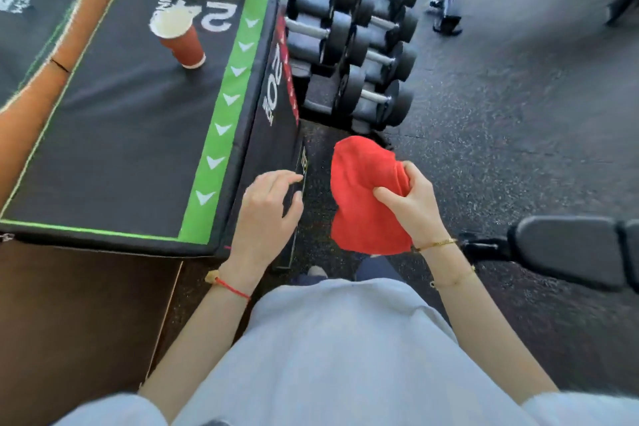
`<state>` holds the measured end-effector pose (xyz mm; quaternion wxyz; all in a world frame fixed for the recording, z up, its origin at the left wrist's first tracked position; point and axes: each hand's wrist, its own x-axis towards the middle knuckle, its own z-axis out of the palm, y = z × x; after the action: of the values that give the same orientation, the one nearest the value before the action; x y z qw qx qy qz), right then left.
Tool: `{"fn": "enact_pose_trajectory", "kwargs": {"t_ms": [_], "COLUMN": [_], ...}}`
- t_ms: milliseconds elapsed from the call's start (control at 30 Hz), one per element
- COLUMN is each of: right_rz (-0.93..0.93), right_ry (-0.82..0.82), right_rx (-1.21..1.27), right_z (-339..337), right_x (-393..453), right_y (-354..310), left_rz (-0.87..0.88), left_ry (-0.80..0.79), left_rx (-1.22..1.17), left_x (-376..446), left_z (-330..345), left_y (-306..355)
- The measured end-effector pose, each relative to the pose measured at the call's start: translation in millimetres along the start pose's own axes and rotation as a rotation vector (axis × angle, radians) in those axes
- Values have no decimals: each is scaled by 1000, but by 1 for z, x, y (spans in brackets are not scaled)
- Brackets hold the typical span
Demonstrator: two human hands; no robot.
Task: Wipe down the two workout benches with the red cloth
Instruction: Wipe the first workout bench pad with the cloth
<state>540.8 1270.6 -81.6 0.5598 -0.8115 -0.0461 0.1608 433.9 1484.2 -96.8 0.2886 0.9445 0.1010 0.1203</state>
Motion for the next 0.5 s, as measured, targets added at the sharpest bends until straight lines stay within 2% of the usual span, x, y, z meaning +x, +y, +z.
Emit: {"fn": "enact_pose_trajectory", "kwargs": {"t_ms": [233, 500], "right_rz": [73, 138], "right_ry": [260, 470], "right_rx": [91, 173], "right_z": [-71, -170], "right_x": [-63, -147], "right_y": [47, 103], "left_rz": [207, 392], "left_ry": [-153, -246], "left_rx": [-24, -76], "left_x": [0, -34], "left_z": [39, 108], "left_y": [68, 174]}}
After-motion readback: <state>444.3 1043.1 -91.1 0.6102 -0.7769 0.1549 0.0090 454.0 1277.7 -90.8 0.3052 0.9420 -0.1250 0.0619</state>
